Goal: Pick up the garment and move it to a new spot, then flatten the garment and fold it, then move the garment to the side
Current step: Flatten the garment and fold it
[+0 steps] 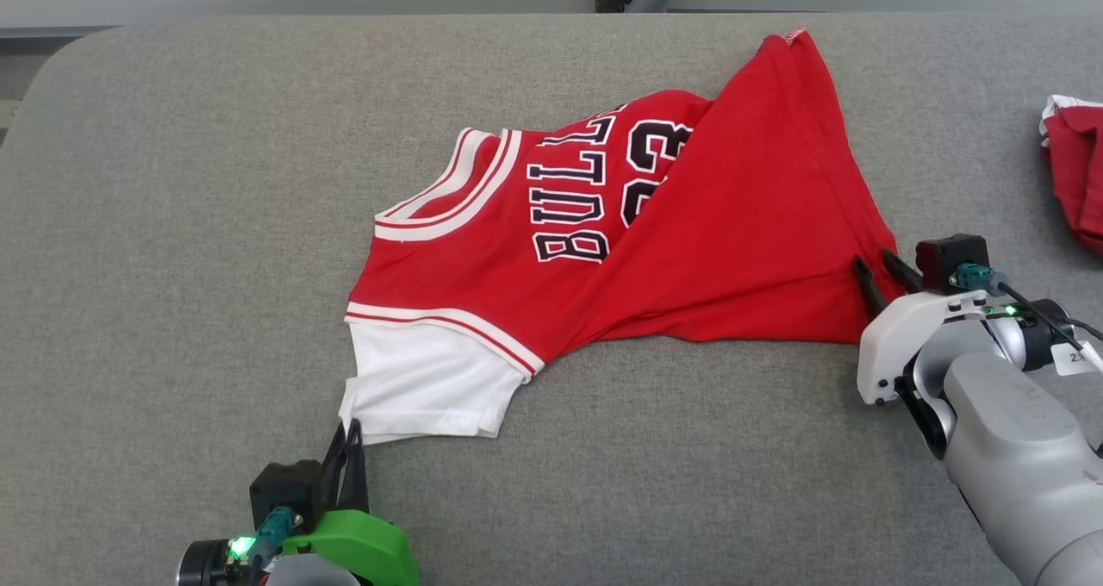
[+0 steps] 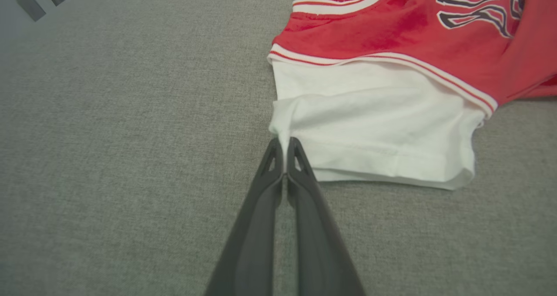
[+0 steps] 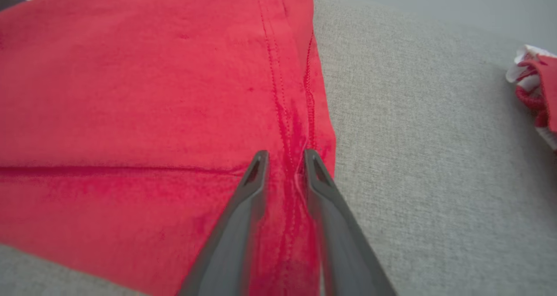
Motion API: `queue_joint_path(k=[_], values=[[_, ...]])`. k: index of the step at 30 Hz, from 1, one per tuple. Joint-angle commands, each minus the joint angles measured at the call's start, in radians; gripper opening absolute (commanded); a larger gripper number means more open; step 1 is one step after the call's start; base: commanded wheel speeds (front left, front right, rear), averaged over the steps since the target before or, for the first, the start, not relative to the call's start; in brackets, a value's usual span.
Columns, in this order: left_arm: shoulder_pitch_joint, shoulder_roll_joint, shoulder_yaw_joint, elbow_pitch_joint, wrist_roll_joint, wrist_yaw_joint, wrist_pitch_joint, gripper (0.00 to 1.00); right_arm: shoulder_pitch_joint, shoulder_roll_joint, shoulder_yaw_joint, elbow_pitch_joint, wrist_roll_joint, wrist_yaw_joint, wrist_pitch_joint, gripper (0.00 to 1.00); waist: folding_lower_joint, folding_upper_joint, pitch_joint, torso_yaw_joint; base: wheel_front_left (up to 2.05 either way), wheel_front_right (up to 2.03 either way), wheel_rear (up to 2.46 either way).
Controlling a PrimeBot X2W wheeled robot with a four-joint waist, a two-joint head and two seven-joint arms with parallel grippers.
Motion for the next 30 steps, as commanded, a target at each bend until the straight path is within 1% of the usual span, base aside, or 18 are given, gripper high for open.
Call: queue_joint_path(k=[1,2,5,7,8,9,13,16,18,22,26,30], values=[[0.002,0.008,0.001,-0.002,-0.006,0.005,-0.004,0.0,-0.003,0.002,-0.004,0.011,-0.005,-0.002,-0.003,0.42,0.0,0.0,-0.001,0.001,0.0,0.0,0.0],[0.002,0.008,0.0,-0.001,-0.008,0.005,-0.004,0.0,-0.003,0.003,-0.007,0.02,-0.005,-0.002,-0.003,0.39,0.0,0.0,-0.003,0.002,0.0,0.0,0.0],[0.002,0.008,-0.003,0.0,-0.011,0.004,-0.005,0.0,-0.008,0.008,-0.016,0.04,-0.01,-0.002,-0.003,0.42,0.0,0.0,-0.006,0.005,0.0,0.0,0.0],[0.0,0.008,-0.005,0.0,-0.011,0.004,-0.006,0.0,-0.009,0.013,-0.021,0.05,-0.009,-0.002,-0.003,0.38,0.0,0.0,-0.007,0.007,0.0,0.0,0.0],[-0.003,0.009,-0.007,0.001,-0.007,0.004,-0.006,0.0,-0.01,0.015,-0.022,0.059,-0.011,-0.002,-0.003,0.23,0.0,0.0,-0.008,0.009,0.0,0.0,0.0],[-0.004,0.01,-0.008,0.001,-0.007,0.004,-0.006,0.0,-0.011,0.015,-0.024,0.059,-0.012,-0.002,-0.003,0.0,0.0,0.0,-0.009,0.01,0.0,0.0,0.0],[-0.003,0.014,-0.006,-0.005,-0.01,0.006,-0.015,0.0,-0.003,0.018,-0.025,0.051,-0.008,-0.002,-0.003,0.0,0.0,0.0,-0.016,0.013,0.0,0.0,0.0],[-0.004,0.01,0.004,-0.016,-0.024,-0.002,-0.038,0.0,0.007,0.005,-0.04,0.019,-0.003,-0.002,-0.003,0.0,0.0,0.0,-0.027,0.012,0.0,0.0,0.0],[-0.008,-0.002,0.018,-0.031,-0.055,-0.015,-0.053,0.0,0.022,-0.003,-0.059,-0.016,0.008,-0.002,-0.003,0.0,0.0,0.0,-0.039,0.012,0.0,0.0,0.0],[-0.03,-0.014,0.058,-0.086,-0.127,-0.059,-0.078,0.0,0.049,-0.029,-0.097,-0.132,0.046,-0.002,-0.003,0.0,0.0,0.0,-0.066,0.004,0.0,0.0,0.0],[-0.08,0.003,0.1,-0.163,-0.172,-0.093,-0.09,0.0,0.077,-0.08,-0.119,-0.272,0.078,-0.002,-0.003,0.0,0.0,0.0,-0.092,-0.015,0.0,0.0,0.0],[-0.155,0.025,0.142,-0.237,-0.217,-0.121,-0.064,0.0,0.082,-0.126,-0.132,-0.405,0.121,-0.002,-0.002,0.0,0.0,0.0,-0.121,-0.034,0.0,0.0,0.0]])
